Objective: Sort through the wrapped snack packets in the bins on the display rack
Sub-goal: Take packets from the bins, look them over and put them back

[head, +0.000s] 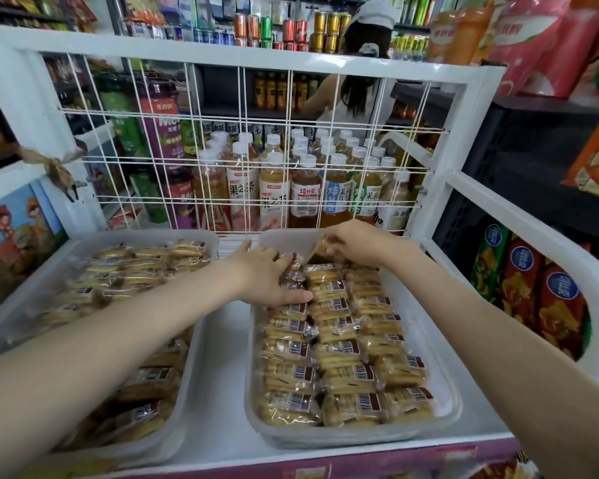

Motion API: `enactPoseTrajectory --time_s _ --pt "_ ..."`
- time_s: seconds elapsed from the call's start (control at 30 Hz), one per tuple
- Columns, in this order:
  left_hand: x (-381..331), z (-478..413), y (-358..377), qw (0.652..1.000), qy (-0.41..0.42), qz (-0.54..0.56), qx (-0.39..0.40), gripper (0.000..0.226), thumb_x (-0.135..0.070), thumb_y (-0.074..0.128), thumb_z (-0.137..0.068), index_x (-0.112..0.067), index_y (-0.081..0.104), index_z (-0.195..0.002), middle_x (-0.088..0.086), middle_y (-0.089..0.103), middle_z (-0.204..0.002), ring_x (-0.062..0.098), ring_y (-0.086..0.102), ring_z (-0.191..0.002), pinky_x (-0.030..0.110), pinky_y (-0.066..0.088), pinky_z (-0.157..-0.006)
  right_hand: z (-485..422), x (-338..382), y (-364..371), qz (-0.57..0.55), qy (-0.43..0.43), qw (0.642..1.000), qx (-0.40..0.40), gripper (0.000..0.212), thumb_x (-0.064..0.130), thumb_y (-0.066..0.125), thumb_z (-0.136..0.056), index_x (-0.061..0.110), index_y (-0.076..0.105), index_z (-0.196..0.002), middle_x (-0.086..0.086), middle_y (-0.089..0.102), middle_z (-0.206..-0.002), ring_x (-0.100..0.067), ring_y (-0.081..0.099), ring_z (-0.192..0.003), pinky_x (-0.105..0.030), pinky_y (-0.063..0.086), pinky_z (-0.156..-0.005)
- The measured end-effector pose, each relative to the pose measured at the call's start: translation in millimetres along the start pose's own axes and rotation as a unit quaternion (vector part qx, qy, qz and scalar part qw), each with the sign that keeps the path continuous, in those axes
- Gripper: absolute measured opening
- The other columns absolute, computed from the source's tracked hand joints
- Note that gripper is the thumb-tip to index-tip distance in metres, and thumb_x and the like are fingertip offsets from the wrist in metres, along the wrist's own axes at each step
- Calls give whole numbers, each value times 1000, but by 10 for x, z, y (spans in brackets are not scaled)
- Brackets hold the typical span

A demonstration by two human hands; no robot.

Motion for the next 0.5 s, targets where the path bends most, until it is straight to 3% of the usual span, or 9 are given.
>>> enactPoseTrajectory --time_s 0.13,0.2,0.27,0.33,0.4,0.5 --pt "9 -30 17 1000 -10 -3 7 100 -86 16 -78 -24 1 -156 10 14 -161 29 13 -148 48 9 -120 43 -23 28 70 2 998 1 15 20 46 -99 12 58 -102 1 57 -80 -14 50 -66 -28 34 -53" --pt "8 -16 13 1000 -8 7 14 100 -86 16 -78 -24 2 -156 10 15 -160 30 17 -147 45 20 -117 49 -33 27 84 0 996 -7 18 20 43 -100 12 57 -108 -1 58 -83 -13 48 -65 -28 33 -52" --pt "-5 29 -71 997 8 74 3 95 -81 14 -80 -22 16 -155 11 24 -157 29 28 -142 43 30 -111 38 -44 14 70 -11 997 -25 24 24 43 -100 14 53 -119 -5 63 -100 -18 54 -77 -31 41 -60" --pt "33 18 -213 985 5 165 -53 74 -65 15 -93 -20 35 -148 12 42 -148 27 42 -134 42 33 -109 18 -73 -17 37 -4 998 -51 30 29 44 -100 12 50 -124 -6 63 -106 -19 57 -85 -32 48 -68" --pt "129 -66 -357 982 1 139 -128 46 -43 25 -104 -22 46 -139 7 59 -132 23 53 -121 44 31 -109 -1 -82 -23 6 10 998 -62 27 31 45 -99 10 49 -116 -4 61 -93 -14 54 -72 -28 42 -58" --pt "203 -260 -295 995 9 40 -96 31 -30 41 -102 -24 55 -130 -3 67 -116 19 53 -117 44 14 -113 -38 -57 -21 -14 12 998 -59 22 31 43 -99 12 45 -110 1 53 -81 -11 49 -65 -27 35 -52"
Point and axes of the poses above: each hand's wrist, its own z-axis away from the middle knuckle, its own y-axis out of the palm, x = y × z, the point moved 6 cm from there along -z, towards the middle knuckle
